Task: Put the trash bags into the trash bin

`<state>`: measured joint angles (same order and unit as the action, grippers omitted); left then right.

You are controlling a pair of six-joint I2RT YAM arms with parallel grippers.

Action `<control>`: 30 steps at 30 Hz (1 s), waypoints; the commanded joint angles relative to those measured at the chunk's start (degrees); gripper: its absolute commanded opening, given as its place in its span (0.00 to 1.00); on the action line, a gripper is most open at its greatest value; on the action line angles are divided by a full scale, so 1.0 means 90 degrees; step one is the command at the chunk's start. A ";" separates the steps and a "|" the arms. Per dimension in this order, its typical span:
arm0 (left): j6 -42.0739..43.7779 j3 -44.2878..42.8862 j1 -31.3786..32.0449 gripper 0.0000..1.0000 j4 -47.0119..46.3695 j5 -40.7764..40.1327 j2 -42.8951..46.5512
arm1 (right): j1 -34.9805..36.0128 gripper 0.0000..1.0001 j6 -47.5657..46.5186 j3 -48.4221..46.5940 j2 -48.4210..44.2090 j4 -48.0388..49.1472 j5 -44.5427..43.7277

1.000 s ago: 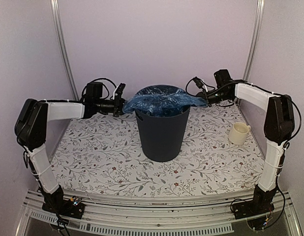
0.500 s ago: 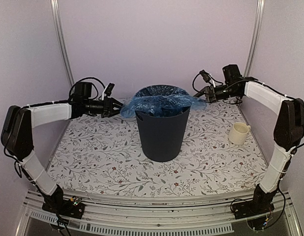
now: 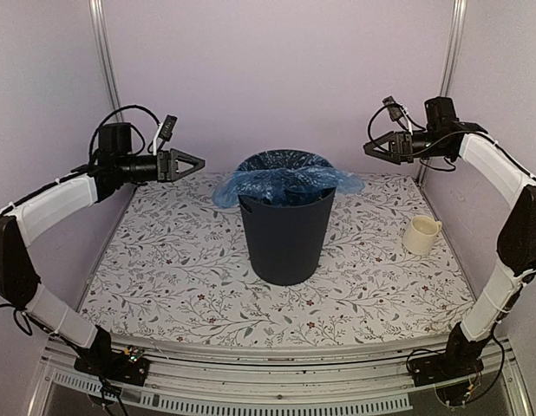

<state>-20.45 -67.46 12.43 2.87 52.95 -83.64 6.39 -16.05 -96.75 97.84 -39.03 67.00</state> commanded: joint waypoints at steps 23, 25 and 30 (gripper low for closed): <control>0.1875 -0.0794 0.1219 0.45 0.1484 0.0283 -0.0401 | 0.1267 0.55 -0.2201 -0.1105 0.0672 -0.1991 0.0046; 0.1961 -0.0796 0.1268 0.42 0.1615 0.0284 -0.0369 | 0.1297 0.51 -0.2265 -0.1096 0.0672 -0.2053 0.0037; 0.2001 -0.0766 0.1347 0.28 0.1760 0.0289 -0.0346 | 0.1426 0.42 -0.2422 -0.1086 0.0741 -0.2298 -0.0072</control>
<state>-3.81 -73.87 23.55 16.45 54.87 -86.78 18.13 -35.86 -106.41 104.64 -56.99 67.29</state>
